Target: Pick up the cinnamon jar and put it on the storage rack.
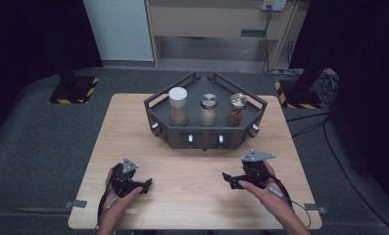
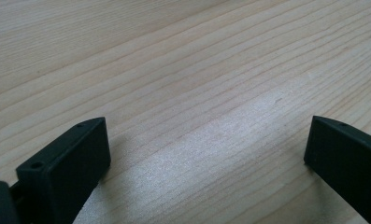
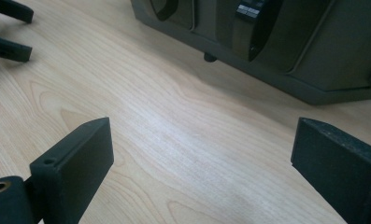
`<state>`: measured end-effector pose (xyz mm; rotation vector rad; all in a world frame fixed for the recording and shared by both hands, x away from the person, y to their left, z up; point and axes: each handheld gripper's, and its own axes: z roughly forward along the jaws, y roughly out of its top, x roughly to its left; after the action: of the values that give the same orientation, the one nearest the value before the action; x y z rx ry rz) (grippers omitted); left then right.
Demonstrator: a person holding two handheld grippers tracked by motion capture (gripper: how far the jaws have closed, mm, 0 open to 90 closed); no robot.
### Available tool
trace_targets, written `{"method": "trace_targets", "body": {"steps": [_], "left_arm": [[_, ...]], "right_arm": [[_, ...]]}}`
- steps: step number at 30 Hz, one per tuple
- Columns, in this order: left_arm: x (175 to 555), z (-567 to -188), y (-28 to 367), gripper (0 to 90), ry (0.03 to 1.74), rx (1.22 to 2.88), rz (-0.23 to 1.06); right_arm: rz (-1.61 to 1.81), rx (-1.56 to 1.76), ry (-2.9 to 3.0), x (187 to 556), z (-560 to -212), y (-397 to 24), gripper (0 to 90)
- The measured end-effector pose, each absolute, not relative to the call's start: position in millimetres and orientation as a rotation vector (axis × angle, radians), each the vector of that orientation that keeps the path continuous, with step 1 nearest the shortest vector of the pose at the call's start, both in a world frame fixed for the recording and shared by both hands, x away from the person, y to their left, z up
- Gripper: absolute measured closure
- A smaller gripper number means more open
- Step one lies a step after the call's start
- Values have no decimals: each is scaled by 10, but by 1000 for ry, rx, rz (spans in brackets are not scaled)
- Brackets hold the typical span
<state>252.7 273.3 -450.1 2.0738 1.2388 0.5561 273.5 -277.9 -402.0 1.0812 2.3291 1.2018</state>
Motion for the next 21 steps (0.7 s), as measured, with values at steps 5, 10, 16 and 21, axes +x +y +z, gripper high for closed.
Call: {"method": "trace_targets", "body": {"steps": [5,10,16,21], "left_arm": [[2527,-4501,2733,0,1239,2074,556],[2526,-4502,2732,0,1239,2074,556],[2526,-4502,2732,0,1239,2073,556],[2526,-4502,2732,0,1239,2073,557]], "right_arm": [[1182,1078,2345,2711,-4126,-2720,59],[1150,1079,2382,2710,-4246,-2650,59],[1126,1092,2401,2724,-4386,-2592,59],[1112,1106,2408,2740,-4472,-2575,59]]}}
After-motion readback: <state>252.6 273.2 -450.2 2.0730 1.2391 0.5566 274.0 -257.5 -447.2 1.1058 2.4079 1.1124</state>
